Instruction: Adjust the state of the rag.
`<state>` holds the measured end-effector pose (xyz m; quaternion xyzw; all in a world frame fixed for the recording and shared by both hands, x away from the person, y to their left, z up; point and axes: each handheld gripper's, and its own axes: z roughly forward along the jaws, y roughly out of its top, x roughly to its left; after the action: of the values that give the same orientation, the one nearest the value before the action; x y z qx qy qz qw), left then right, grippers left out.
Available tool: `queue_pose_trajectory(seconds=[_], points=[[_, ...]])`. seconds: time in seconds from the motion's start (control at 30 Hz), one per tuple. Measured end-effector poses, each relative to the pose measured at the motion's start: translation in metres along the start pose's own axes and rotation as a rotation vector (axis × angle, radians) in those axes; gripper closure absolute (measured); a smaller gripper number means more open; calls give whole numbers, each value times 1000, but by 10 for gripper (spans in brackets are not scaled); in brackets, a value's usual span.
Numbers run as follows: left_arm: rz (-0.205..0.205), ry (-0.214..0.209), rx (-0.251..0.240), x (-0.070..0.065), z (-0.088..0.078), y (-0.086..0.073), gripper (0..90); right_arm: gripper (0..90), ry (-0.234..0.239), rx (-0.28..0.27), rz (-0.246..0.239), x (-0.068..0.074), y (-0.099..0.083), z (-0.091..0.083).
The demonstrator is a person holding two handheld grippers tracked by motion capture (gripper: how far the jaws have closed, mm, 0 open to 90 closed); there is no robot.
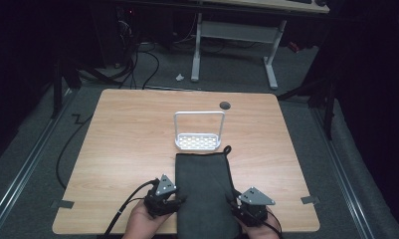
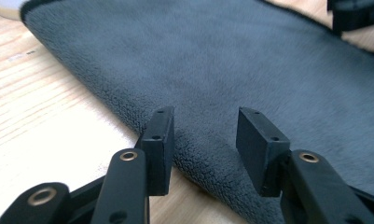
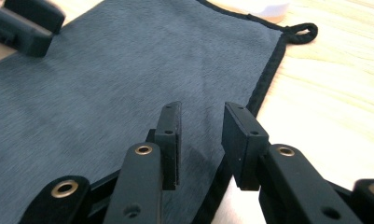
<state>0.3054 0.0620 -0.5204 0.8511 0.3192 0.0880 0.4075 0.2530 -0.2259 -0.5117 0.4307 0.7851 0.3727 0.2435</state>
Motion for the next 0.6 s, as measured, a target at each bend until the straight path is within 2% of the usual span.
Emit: queue_pose_trajectory(seconds=[0.07, 0.2, 0.33, 0.37, 0.47, 0.6], points=[[15, 1, 13, 1, 6, 3, 568, 702, -1, 16, 6, -3, 7, 7], [42, 3, 41, 5, 15, 9, 570, 785, -12, 52, 18, -16, 23, 30], [73, 2, 46, 7, 14, 8, 597, 811, -27, 106, 41, -25, 32, 57], [81, 5, 46, 8, 14, 8, 601, 811, -30, 123, 30, -26, 33, 63], [85, 10, 41, 8, 11, 4, 607, 818, -34, 132, 26, -23, 34, 67], [78, 12, 57, 11, 2, -2, 609, 823, -11, 134, 5, -13, 32, 63]])
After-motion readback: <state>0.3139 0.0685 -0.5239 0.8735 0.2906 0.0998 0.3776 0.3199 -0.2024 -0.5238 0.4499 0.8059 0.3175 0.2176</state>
